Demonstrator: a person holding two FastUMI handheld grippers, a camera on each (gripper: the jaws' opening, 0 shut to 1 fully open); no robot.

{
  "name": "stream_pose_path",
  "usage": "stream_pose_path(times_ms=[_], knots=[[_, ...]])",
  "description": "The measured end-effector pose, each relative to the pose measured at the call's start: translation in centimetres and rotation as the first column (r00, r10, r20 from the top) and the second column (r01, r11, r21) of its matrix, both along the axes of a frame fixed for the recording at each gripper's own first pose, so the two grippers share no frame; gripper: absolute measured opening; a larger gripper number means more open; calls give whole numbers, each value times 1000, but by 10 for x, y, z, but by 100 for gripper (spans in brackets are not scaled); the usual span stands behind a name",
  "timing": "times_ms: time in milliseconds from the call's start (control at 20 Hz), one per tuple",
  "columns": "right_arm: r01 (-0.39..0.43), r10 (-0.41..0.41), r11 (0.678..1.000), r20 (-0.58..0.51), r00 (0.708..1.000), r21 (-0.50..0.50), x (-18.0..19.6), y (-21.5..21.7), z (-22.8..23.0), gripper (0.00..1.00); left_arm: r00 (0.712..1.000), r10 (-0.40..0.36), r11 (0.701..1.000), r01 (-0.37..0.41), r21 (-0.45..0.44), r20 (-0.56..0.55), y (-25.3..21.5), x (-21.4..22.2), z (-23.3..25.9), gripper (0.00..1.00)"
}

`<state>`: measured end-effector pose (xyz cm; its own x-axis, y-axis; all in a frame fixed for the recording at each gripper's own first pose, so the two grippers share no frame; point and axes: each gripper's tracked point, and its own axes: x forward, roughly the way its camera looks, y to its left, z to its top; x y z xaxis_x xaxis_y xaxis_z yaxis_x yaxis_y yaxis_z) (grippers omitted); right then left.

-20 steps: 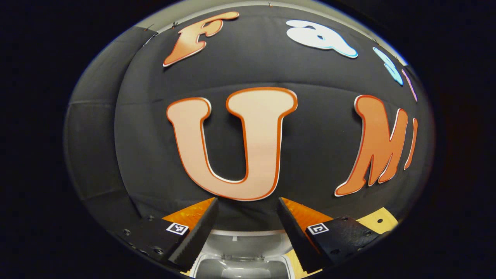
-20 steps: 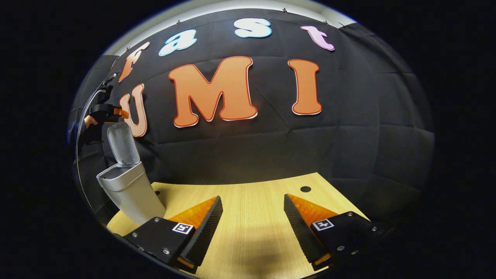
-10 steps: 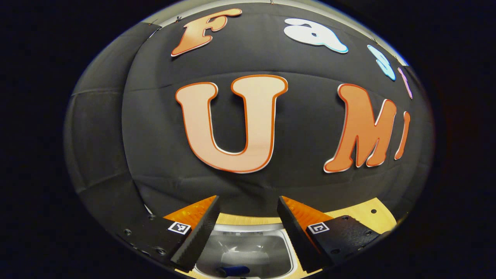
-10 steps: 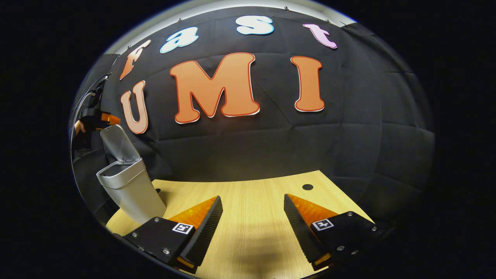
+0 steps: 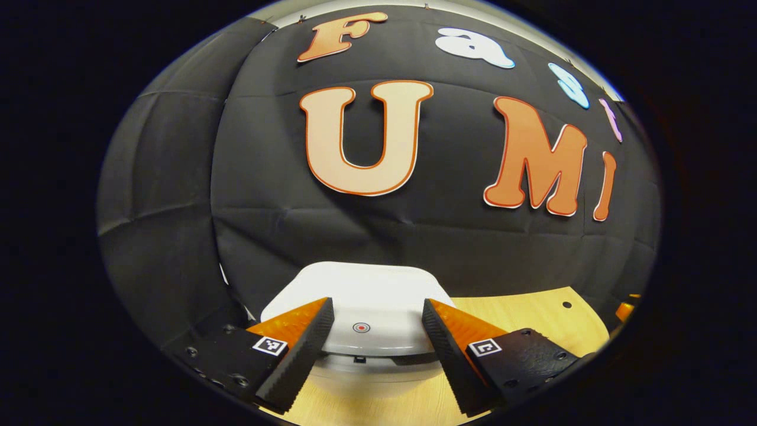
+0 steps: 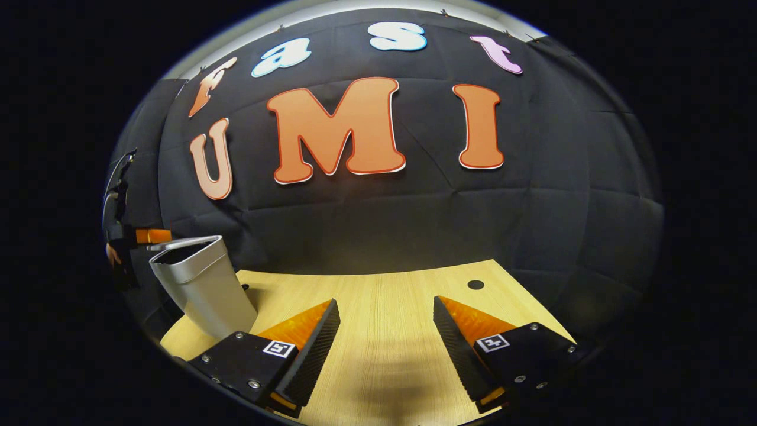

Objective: Press the lid of the desktop garbage bin to open it, pick up the crumpled paper on the desktop and throw it into the bin, then pick up the pop can on the desktop and drop it into the bin, and finally close the garbage bin lid.

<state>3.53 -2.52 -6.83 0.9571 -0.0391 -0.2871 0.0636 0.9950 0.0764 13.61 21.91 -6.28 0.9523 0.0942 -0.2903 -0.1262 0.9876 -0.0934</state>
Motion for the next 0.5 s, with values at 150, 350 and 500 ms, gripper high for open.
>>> stream_pose_path(times_ms=[150,350,500], knots=[[-8,8,1000,-6,1000,-10,-1,3,-2,95,1000,-3,1000,3,24,6,-3,-5,-14,94],[-12,12,1000,-16,1000,-12,-2,7,-5,95,999,-12,999,10,53,39,-6,-6,-24,97],[-27,27,1000,-17,999,-12,-2,13,-6,95,996,0,999,-5,54,92,-5,-2,-18,97]])
